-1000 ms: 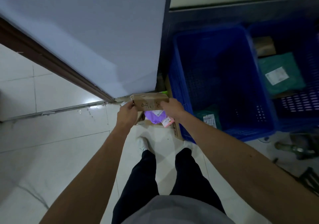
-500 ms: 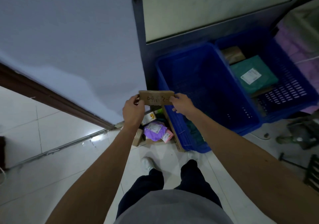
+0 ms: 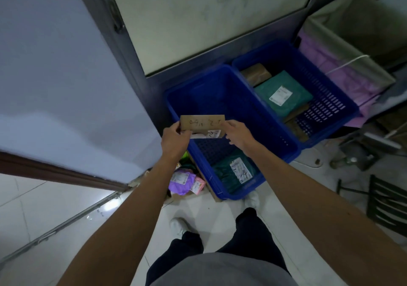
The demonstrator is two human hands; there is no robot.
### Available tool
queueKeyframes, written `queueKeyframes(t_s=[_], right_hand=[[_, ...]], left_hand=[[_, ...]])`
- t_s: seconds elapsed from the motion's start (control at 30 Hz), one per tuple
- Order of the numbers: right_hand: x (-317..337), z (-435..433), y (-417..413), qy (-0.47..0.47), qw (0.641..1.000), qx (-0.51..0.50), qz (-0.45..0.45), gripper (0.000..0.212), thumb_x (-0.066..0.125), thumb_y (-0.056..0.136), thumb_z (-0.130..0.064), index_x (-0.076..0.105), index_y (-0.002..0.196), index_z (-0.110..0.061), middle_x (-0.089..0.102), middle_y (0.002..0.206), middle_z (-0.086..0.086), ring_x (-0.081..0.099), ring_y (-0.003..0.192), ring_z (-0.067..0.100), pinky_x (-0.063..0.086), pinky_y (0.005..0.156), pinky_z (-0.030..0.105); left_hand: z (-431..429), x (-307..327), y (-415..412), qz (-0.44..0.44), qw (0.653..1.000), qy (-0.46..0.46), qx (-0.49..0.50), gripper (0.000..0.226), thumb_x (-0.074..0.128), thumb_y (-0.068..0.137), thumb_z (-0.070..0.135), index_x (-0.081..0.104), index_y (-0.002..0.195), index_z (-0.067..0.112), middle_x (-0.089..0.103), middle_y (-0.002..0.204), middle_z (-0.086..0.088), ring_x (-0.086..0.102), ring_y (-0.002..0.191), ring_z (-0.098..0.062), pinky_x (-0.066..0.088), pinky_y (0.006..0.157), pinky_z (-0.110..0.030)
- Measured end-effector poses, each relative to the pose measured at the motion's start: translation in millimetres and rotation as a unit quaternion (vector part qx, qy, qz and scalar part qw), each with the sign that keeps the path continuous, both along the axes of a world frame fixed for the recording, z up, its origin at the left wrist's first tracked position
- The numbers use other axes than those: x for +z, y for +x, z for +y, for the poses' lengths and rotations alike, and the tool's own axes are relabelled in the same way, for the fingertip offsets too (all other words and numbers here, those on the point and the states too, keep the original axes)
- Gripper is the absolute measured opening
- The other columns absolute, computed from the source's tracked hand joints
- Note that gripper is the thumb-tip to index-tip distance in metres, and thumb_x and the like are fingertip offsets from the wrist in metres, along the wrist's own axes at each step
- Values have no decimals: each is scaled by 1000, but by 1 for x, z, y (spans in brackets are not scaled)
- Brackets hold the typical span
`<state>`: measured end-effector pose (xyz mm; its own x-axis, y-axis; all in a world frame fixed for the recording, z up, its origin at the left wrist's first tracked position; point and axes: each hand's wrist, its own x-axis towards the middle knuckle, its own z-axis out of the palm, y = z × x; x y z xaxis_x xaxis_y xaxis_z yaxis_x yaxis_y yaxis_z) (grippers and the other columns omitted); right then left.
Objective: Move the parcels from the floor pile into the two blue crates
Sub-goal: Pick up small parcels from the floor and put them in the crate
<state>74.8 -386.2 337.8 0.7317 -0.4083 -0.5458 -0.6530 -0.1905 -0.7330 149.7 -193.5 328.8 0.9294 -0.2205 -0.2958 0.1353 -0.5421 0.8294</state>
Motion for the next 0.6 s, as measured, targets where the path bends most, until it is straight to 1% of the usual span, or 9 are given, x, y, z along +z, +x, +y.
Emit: queueKeyframes(t_s=[0.07,0.17,0.27,0.33,0.4,0.47,0.53,0.57,0.6], right_hand=[[0,-21,-1,-12,1000,11,-2,43,44,100,-54,59,126,-23,65,114,0,62,100,20,52,95,50],[-1,-58,-1,-20,999,42,-10,42,44,100,-50,58,130,-24,65,120,1,62,103,22,50,95,49],[-5,-101,-2,-17,997,73,-4,42,47,99,-48,56,133,-25,64,121,1,61,106,23,50,97,49],[-13,-130,-2,-20,995,98,5,39,47,99,-47,56,130,-24,63,122,3,61,107,25,49,96,50],[-23,-159,-4,-26,992,122,26,38,47,100,-43,57,126,-18,64,122,9,61,106,27,49,94,50],[-34,-184,-8,-48,987,140,56,44,47,100,-38,57,126,-4,63,120,20,62,99,31,50,84,48],[-50,-204,-11,-65,982,156,87,50,47,99,-36,50,136,-4,63,118,20,59,93,29,44,75,40],[-57,-211,-12,-75,978,167,102,56,46,99,-39,40,145,-8,63,117,17,59,94,29,43,75,38],[-65,-217,-13,-86,973,181,112,65,46,99,-41,26,154,-13,62,117,14,59,94,31,43,71,36]], left_hand=[[-21,-4,-4,9,1000,-6,-1,31,61,91,26,68,121,23,70,103,5,64,89,-12,50,78,-28],[-57,-15,-11,46,998,-7,32,30,65,88,34,70,114,22,73,102,4,67,89,-13,55,78,-32],[-96,-24,-22,67,995,-11,76,30,66,89,35,68,115,21,72,101,2,67,88,-17,54,77,-36],[-123,-30,-31,77,993,-11,86,32,64,93,34,63,122,19,69,101,4,65,85,-13,53,77,-37],[-150,-38,-41,83,993,0,87,34,60,98,31,59,129,18,65,106,5,61,81,-6,49,77,-34],[-175,-50,-50,89,992,10,94,36,56,100,30,55,134,19,64,113,4,61,80,-9,49,72,-33],[-196,-65,-56,108,989,19,95,39,53,100,30,52,138,20,66,114,0,61,72,-14,47,62,-33],[-205,-73,-59,122,988,27,93,41,51,101,30,49,141,20,66,111,-2,59,68,-16,45,59,-32],[-213,-81,-62,137,986,39,88,43,50,102,29,46,144,20,65,110,-2,58,67,-16,43,58,-31]])
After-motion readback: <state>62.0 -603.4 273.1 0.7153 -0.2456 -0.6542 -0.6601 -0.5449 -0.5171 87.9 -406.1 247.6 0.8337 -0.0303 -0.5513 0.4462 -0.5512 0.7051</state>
